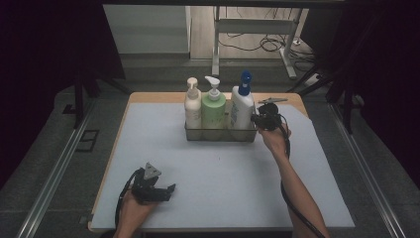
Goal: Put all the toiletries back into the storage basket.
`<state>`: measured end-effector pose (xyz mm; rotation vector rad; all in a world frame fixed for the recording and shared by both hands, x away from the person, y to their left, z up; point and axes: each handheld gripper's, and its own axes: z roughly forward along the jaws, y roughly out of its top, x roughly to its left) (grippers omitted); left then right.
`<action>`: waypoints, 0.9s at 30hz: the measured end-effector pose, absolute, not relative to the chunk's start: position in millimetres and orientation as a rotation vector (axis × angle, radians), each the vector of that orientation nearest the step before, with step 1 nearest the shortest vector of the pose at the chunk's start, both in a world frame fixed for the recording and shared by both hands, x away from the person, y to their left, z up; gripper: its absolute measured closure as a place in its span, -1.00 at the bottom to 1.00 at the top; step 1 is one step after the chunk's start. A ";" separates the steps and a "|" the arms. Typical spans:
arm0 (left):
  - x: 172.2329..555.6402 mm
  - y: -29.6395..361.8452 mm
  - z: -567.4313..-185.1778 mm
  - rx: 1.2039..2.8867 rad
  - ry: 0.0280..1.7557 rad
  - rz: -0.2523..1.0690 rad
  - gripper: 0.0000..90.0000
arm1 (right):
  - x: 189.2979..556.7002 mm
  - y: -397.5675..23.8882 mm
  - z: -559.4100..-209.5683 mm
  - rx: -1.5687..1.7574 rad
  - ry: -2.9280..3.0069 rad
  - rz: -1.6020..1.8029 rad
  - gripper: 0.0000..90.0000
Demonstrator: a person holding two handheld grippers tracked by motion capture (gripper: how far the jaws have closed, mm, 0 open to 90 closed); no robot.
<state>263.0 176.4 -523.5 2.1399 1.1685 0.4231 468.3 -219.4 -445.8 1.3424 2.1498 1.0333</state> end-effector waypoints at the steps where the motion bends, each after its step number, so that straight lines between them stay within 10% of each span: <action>1: 263.0 176.4 -523.5 2.140 1.168 0.423 -0.73 | 469.8 -218.5 -445.9 1.337 2.156 1.040 1.00; 27: 263.1 176.4 -523.5 2.141 1.168 0.423 -0.73 | 467.6 -203.5 -462.4 1.331 2.235 1.026 1.00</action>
